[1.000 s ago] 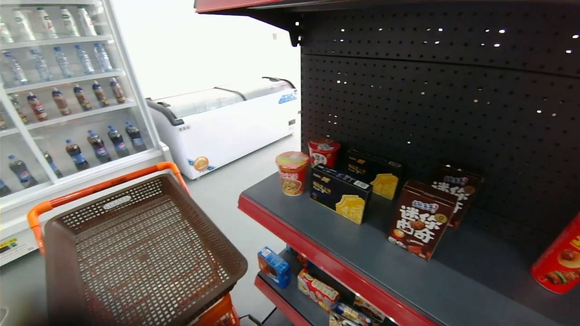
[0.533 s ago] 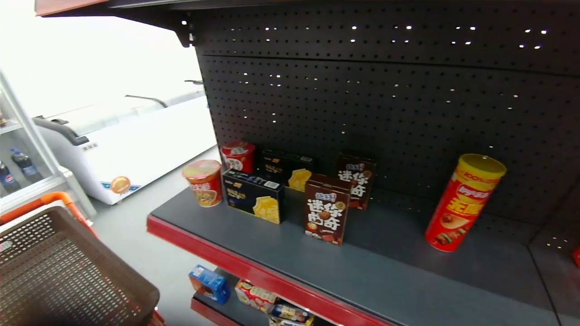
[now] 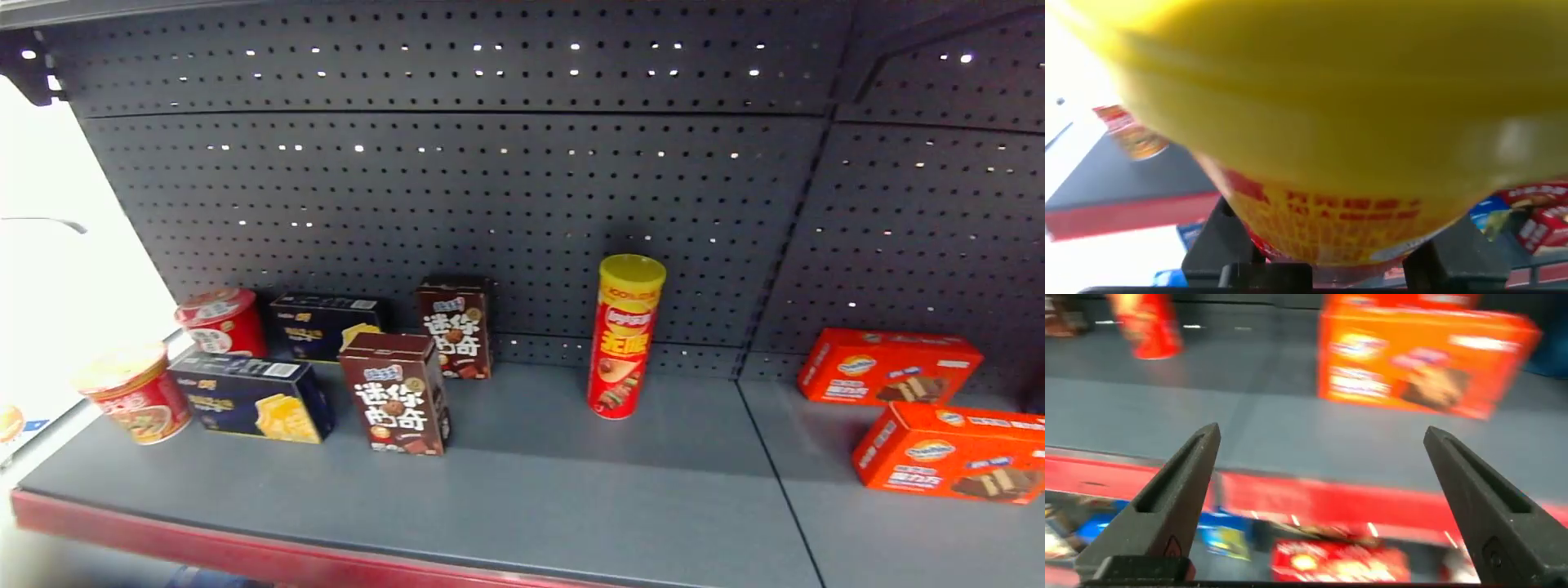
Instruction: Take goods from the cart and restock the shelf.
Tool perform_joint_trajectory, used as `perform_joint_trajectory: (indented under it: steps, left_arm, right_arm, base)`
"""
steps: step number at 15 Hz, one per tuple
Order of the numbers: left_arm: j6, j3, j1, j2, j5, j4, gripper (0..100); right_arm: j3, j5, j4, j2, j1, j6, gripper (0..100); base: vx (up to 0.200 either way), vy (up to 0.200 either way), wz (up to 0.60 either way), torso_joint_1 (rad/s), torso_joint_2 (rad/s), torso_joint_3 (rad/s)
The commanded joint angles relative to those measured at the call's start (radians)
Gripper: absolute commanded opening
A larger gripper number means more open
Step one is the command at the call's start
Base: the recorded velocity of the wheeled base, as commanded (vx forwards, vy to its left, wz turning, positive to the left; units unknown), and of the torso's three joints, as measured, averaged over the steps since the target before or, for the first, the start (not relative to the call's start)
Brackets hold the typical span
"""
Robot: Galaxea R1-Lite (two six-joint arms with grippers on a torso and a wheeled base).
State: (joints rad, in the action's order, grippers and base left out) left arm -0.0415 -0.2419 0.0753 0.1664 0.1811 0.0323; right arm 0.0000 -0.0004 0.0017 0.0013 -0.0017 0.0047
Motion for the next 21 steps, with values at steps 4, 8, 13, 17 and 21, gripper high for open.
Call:
perform_joint_trajectory:
  steps: [4,8,13,17,21]
  left_arm:
    - [0.002,0.009,0.001,-0.001,0.003,0.000,0]
    - [0.005,0.010,0.011,-0.001,0.005,0.001,0]
    - [0.006,0.013,0.023,-0.005,0.003,0.001,0]
    - [0.008,0.000,0.020,-0.031,-0.005,0.001,0]
    - [0.000,-0.037,0.017,-0.021,-0.005,0.001,0]
  right_arm:
    - [0.000,0.000,0.000,0.000,0.000,0.000,100]
    - [0.000,-0.001,0.000,0.000,0.000,0.000,100]
    - [0.000,-0.001,0.000,0.000,0.000,0.000,100]
    - [0.000,0.003,0.001,0.002,0.000,-0.003,100]
    - [-0.028,0.030,0.000,0.126,0.137,-0.037,100]
  base:
    - [0.000,0.000,0.00,0.000,0.00,0.000]
    - [0.000,0.000,0.00,0.000,0.00,0.000]
    - [0.000,0.000,-0.24,0.002,0.00,0.001]
    - [0.000,0.000,0.00,0.000,0.00,0.000]
    - [0.000,0.000,0.00,0.000,0.00,0.000]
